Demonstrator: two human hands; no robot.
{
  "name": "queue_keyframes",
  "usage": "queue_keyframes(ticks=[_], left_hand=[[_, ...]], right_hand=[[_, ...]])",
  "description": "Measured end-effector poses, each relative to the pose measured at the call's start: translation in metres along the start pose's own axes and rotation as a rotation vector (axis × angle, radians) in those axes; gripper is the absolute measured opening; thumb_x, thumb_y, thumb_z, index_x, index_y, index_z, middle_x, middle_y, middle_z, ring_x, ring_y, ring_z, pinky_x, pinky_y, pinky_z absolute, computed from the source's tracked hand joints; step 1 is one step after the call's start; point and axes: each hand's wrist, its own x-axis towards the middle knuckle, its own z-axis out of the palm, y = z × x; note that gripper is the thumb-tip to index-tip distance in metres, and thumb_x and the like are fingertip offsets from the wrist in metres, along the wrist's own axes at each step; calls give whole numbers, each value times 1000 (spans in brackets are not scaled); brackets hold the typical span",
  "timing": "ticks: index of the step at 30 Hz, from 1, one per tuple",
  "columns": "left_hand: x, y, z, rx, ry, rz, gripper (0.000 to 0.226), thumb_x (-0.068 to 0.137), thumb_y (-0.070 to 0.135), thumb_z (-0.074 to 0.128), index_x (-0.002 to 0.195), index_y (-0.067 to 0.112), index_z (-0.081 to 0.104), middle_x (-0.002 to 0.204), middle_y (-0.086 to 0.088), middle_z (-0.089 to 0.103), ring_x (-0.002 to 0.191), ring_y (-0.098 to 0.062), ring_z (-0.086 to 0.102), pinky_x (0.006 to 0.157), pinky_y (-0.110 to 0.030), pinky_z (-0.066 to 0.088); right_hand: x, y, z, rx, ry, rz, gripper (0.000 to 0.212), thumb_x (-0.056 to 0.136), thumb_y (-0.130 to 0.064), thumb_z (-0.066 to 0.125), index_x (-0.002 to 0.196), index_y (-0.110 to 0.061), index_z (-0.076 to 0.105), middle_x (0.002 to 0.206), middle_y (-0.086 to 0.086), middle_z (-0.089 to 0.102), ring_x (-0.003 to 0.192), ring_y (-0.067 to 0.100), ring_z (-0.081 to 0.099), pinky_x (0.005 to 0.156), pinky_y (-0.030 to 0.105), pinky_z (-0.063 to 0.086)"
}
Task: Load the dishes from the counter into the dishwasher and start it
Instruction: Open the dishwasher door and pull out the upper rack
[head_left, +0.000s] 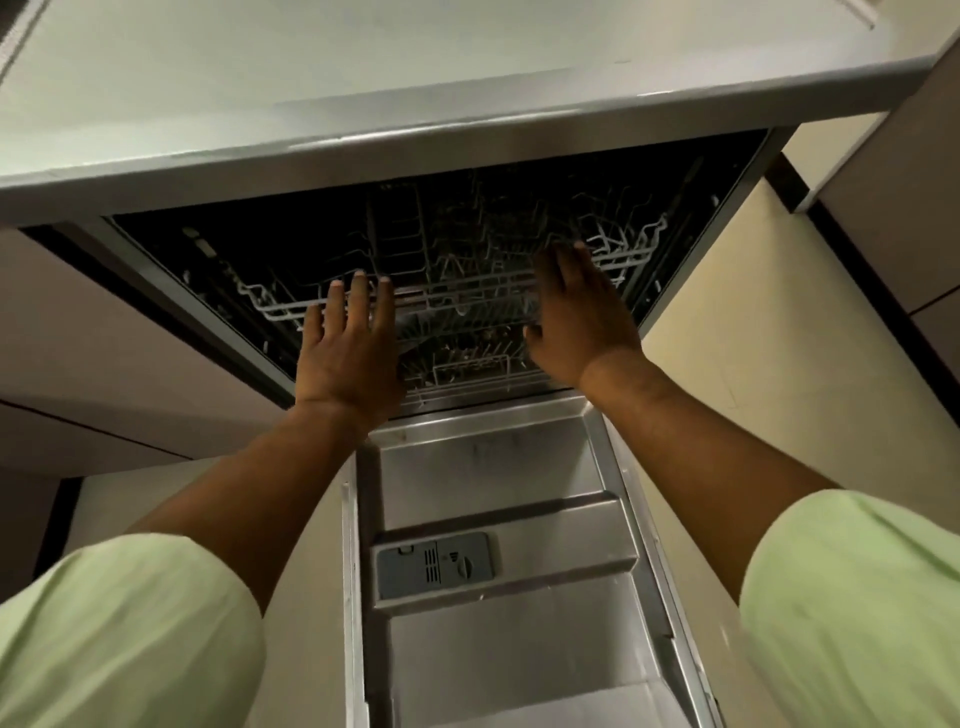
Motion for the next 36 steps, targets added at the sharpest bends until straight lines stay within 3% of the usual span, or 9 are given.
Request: queue_keyframes(ticks=[4,9,14,20,32,36], left_hand=[[14,-4,5,30,-67,9,82,100,41,45,158,14,-7,166,-12,-1,153,-31,-3,123,-48,1],[20,-12,15,28,-73,56,75,97,38,50,158,16,12,164,-11,9,152,-30,9,123,-50,8],[28,-19,10,-77,-134,10,83,97,43,49,159,14,2,165,-13,4,152,-32,2,124,-48,8],[34,-17,4,-135,-107,-10,74,92,41,55,153,10,27,150,-16,38,139,-34,35,113,-47,33],[-18,-1,4,-59,-148,-36,71,95,32,56,154,14,21,151,-14,36,140,-32,35,116,-44,29],[-54,8,-1,-85,-187,-76,67,95,27,57,152,17,24,147,-12,40,137,-32,39,111,-42,35]], right_hand=[[9,-2,7,-7,-39,10,86,88,-30,66,154,-8,15,161,14,15,150,32,6,121,46,18],[14,-3,16,-17,-79,-12,85,90,-29,62,156,-10,12,162,13,12,150,32,6,120,47,17],[23,-9,17,-2,-80,-9,86,86,-25,66,155,-9,16,160,14,17,149,32,11,118,47,25],[26,-10,14,-1,-69,-12,83,79,-19,72,151,-10,31,148,16,36,135,34,36,109,43,38],[-18,-6,12,-31,-159,0,72,83,-19,69,146,-12,36,144,14,35,131,35,39,108,41,37],[-52,-5,9,-42,-228,5,71,82,-22,71,145,-15,37,145,11,33,129,35,41,108,41,38]])
